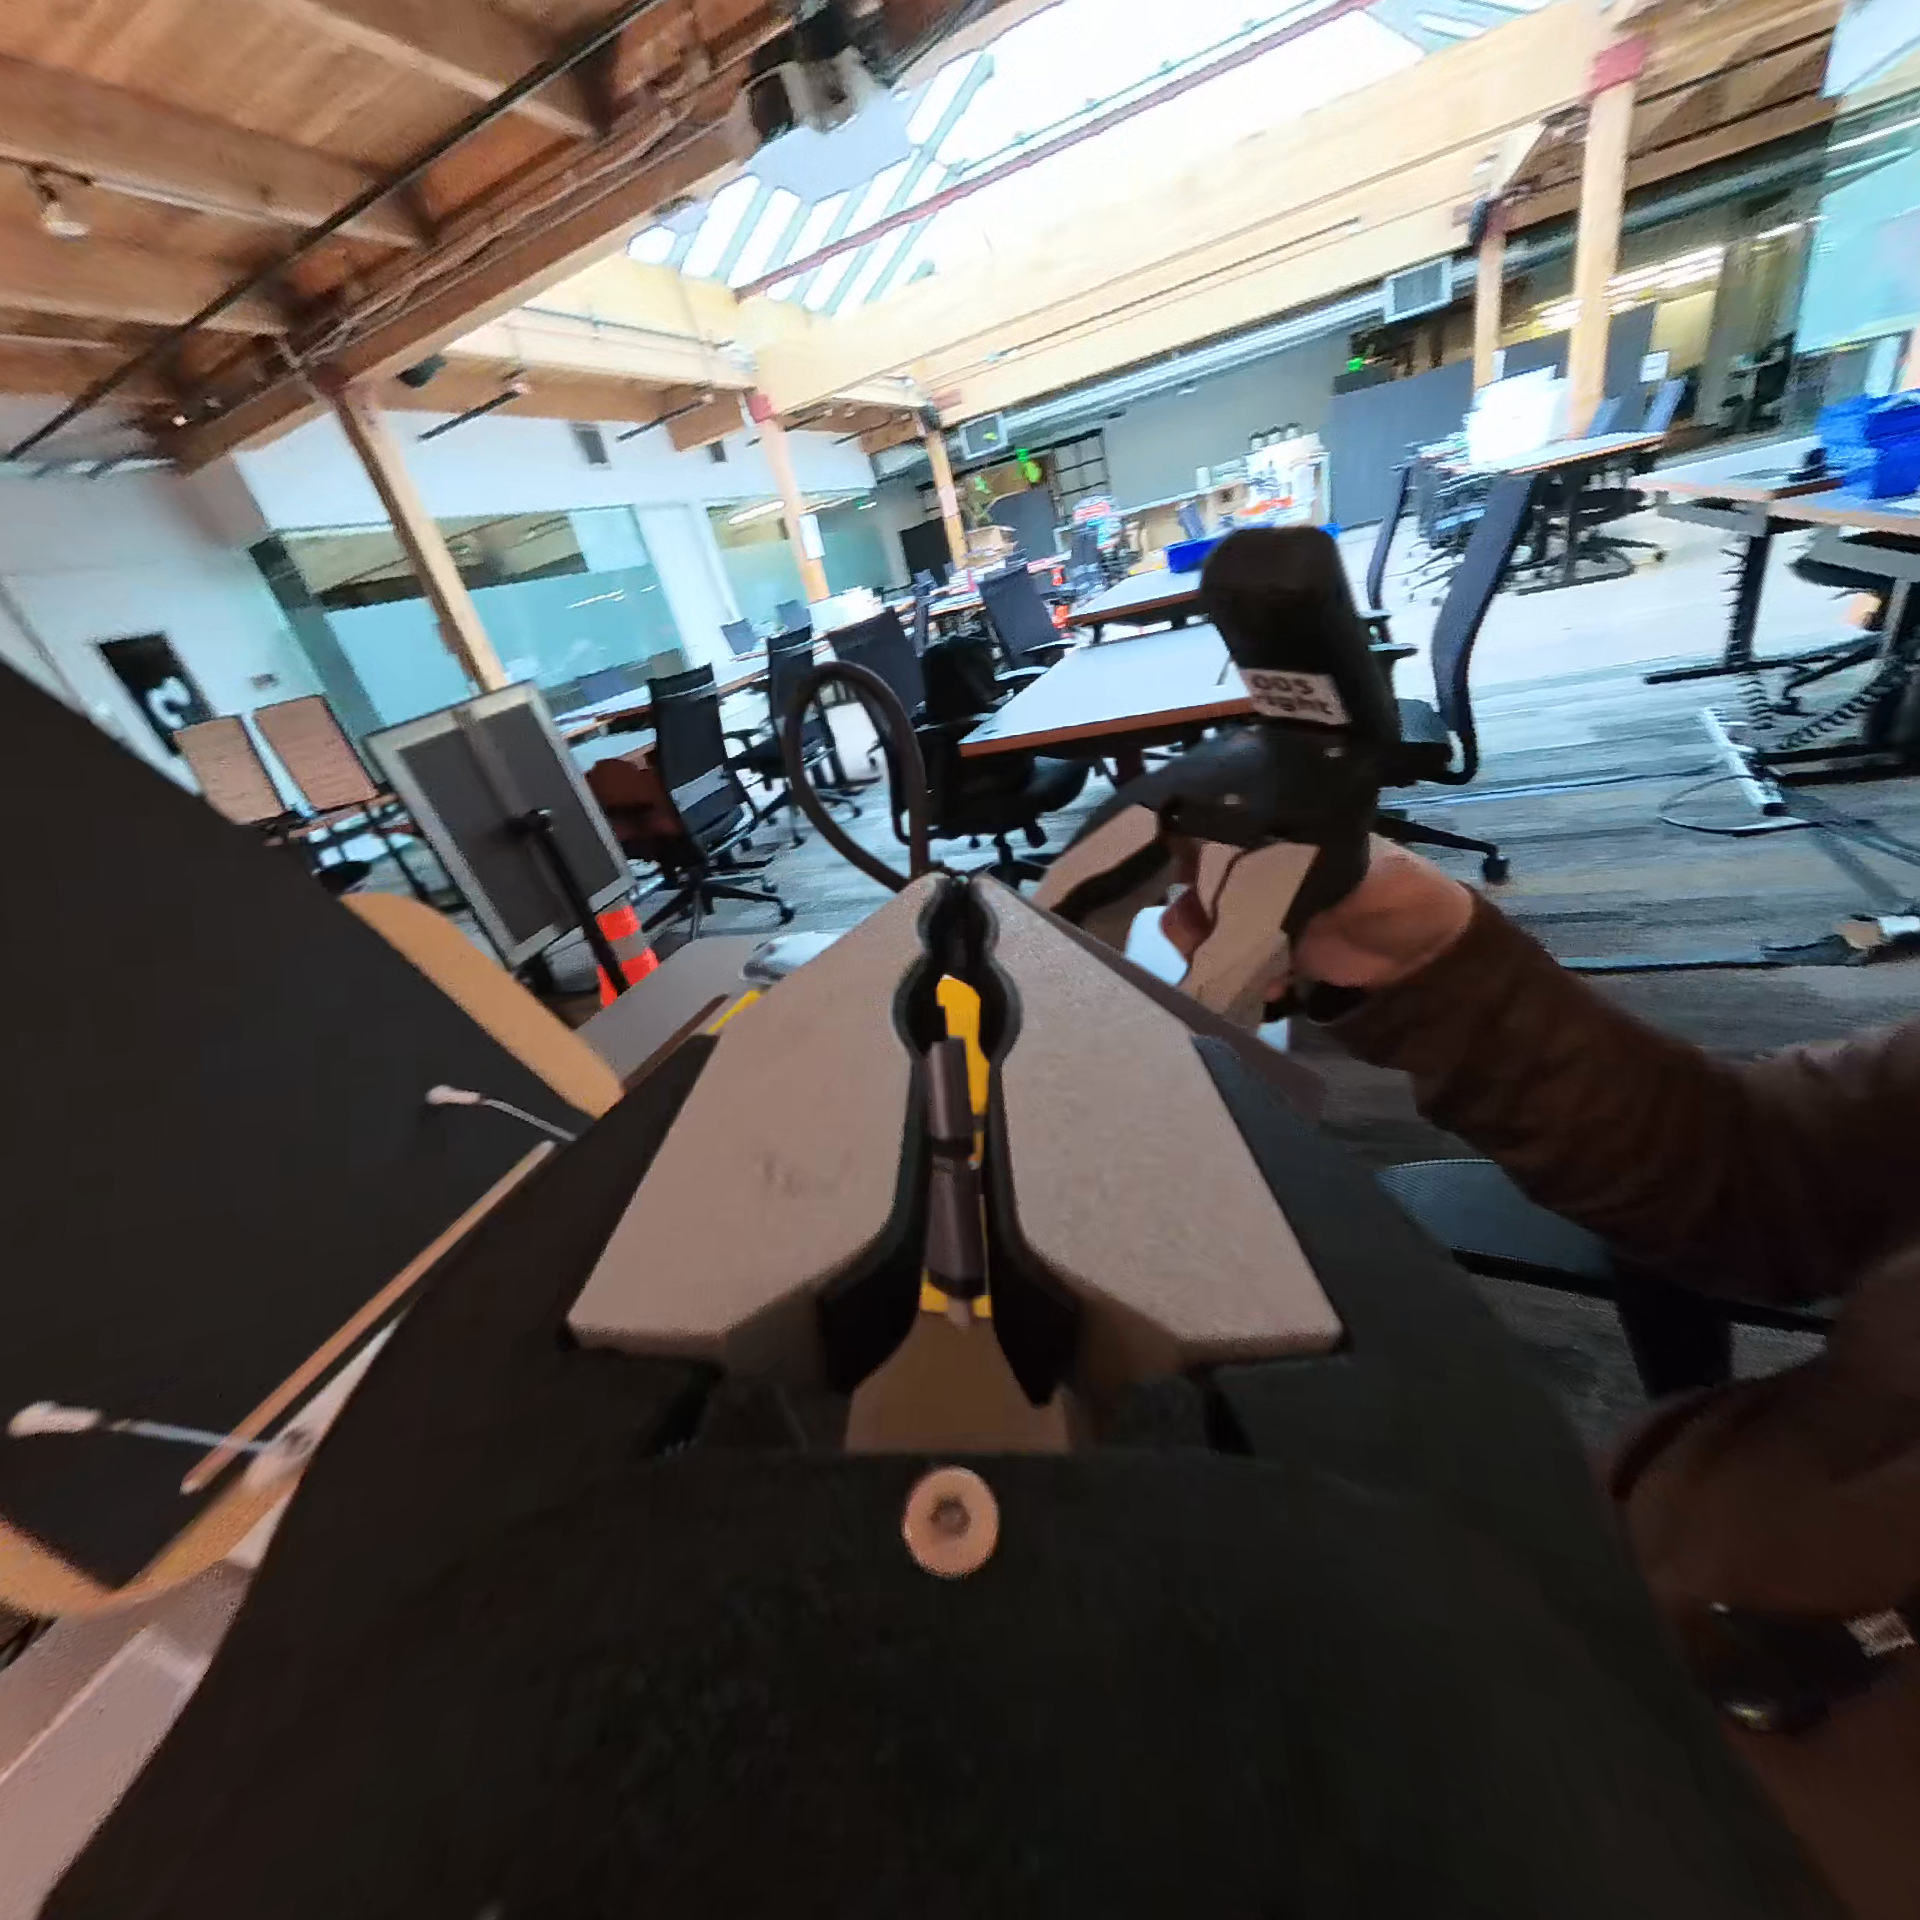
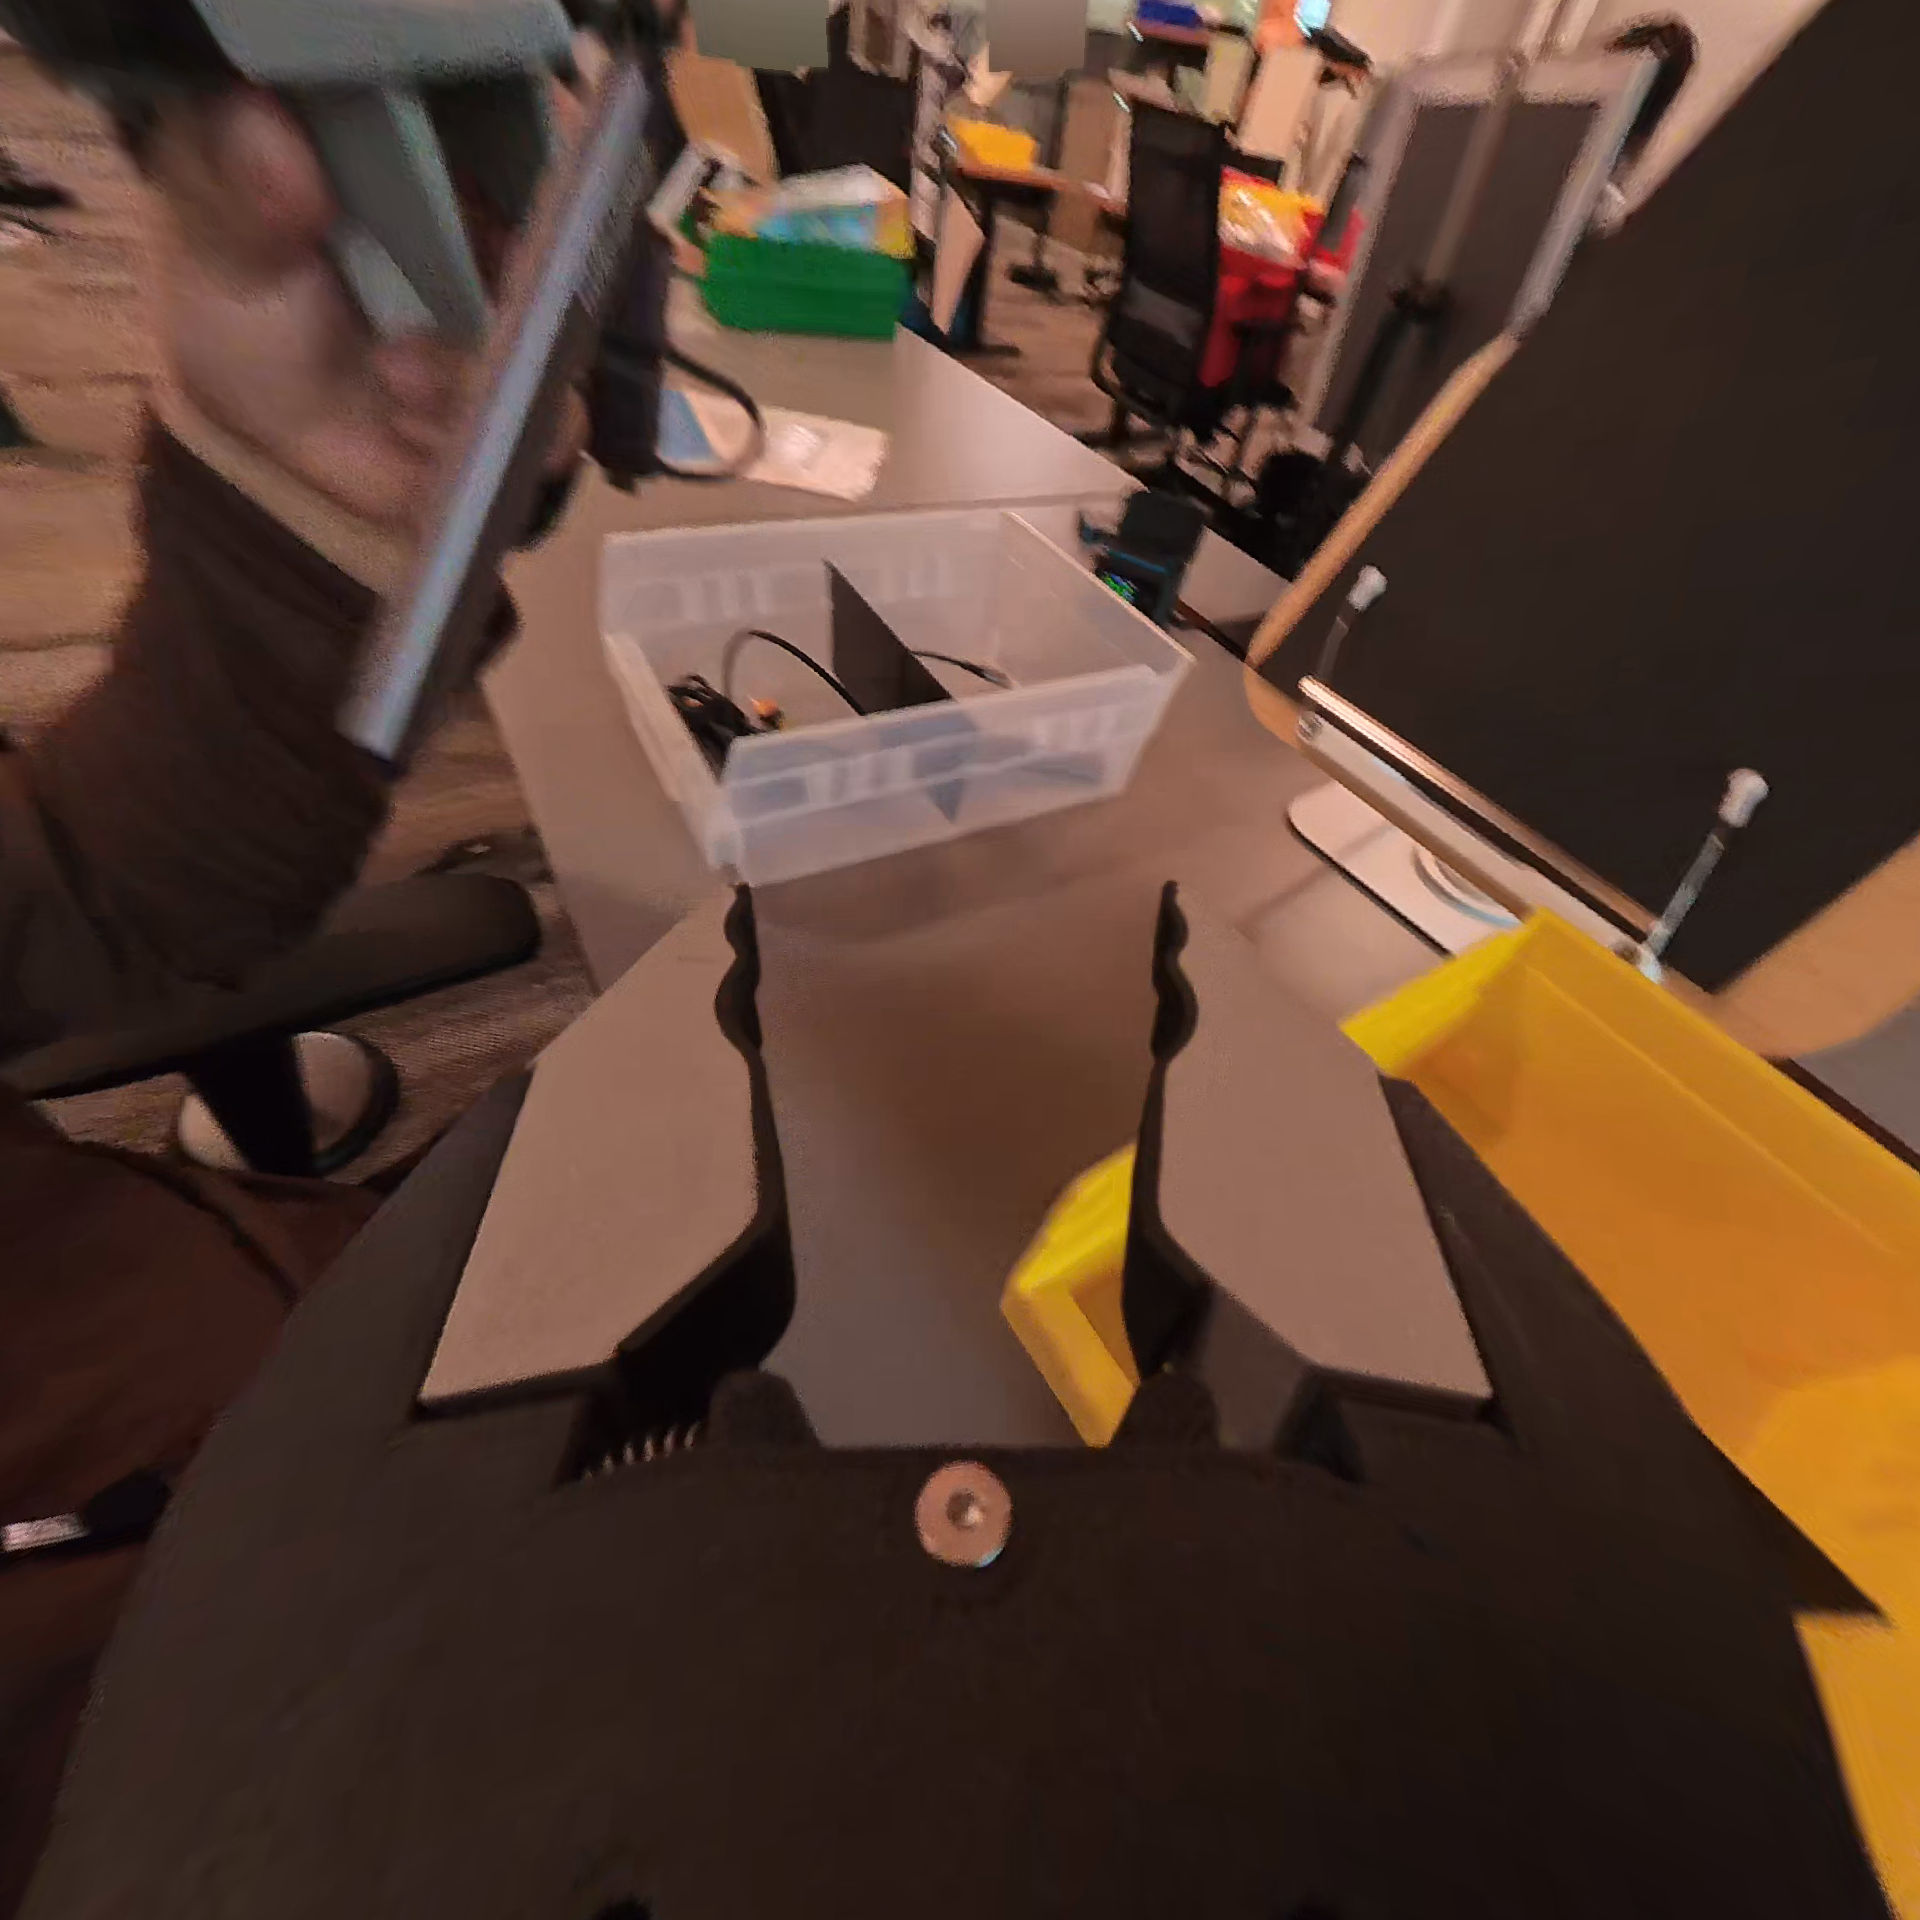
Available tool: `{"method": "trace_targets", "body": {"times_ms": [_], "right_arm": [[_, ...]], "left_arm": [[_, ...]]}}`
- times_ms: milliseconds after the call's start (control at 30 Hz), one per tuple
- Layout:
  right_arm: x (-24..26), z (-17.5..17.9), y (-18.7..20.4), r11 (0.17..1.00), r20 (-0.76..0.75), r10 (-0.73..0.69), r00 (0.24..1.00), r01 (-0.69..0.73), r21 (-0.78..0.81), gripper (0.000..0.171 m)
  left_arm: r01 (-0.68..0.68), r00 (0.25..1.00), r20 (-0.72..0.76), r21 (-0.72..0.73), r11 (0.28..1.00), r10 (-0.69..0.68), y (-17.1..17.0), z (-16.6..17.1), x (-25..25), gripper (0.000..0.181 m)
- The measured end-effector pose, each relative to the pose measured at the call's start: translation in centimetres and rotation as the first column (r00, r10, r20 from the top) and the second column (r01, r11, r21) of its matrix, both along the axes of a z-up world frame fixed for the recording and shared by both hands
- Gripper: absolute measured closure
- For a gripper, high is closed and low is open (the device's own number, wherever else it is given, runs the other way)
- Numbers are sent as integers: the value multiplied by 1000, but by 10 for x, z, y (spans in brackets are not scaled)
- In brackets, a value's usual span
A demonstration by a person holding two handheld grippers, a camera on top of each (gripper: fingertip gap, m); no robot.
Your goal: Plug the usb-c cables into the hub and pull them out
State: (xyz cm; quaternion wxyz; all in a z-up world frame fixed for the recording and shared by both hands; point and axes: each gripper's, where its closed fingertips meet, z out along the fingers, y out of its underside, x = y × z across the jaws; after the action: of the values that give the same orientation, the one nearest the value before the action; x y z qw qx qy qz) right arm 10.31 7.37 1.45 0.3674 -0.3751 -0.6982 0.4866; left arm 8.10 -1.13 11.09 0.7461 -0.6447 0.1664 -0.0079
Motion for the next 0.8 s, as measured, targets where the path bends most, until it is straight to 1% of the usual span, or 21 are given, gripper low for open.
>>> {"method": "trace_targets", "body": {"times_ms": [67, 133, 200, 233, 267, 300, 333, 367, 400, 433, 567, 667, 733, 800], "right_arm": [[10, 8, -24, 992, -41, 125, 991, -126, -25, 94], [21, 12, -47, 968, -66, 245, 967, -248, -42, 94], [24, 10, -59, 950, -57, 305, 951, -308, -48, 94], [22, 7, -61, 951, -49, 305, 951, -307, -45, 95], [17, 3, -60, 957, -40, 288, 957, -289, -37, 97], [10, -2, -58, 965, -31, 262, 965, -263, -15, 107], [3, -8, -55, 973, -25, 231, 973, -231, 21, 120], [-3, -13, -53, 978, -24, 204, 979, -202, 61, 127], [-8, -16, -51, 980, -28, 179, 984, -175, 95, 142], [-12, -18, -48, 981, -38, 153, 988, -147, 126, 163], [-21, -14, -30, 978, -101, 28, 994, -7, 208, 165], [-22, -6, -13, 959, -166, -53, 985, 96, 266, 165], [-22, -9, -10, 952, -149, -63, 987, 104, 288, 165], [-23, -15, -11, 963, -100, -52, 994, 77, 260, 165]], "left_arm": [[24, 999, -23, 13, 1000, -24, 2, -6, 16, 181], [21, 999, -39, 29, 999, -20, 2, -14, 22, 181], [32, 998, -54, 73, 997, -28, 1, -19, 25, 181], [46, 997, -57, 62, 997, -43, 3, -20, 27, 181], [56, 997, -58, 40, 998, -53, 4, -23, 28, 181], [61, 997, -57, 41, 997, -59, 4, -25, 28, 181], [63, 997, -48, 48, 997, -61, 4, -25, 27, 181], [75, 997, -38, 40, 996, -73, 5, -27, 27, 181], [78, 997, -32, 29, 997, -77, 6, -28, 26, 181], [60, 998, -30, 32, 998, -60, 7, -29, 22, 181], [36, 999, -1, 20, 999, -36, 11, -33, 10, 181], [-21, 1000, 6, 2, 1000, 21, 15, -39, -5, 181], [-56, 998, 7, -19, 998, 56, 19, -45, -13, 181], [-110, 994, -9, -18, 994, 110, 22, -49, -21, 181]]}}
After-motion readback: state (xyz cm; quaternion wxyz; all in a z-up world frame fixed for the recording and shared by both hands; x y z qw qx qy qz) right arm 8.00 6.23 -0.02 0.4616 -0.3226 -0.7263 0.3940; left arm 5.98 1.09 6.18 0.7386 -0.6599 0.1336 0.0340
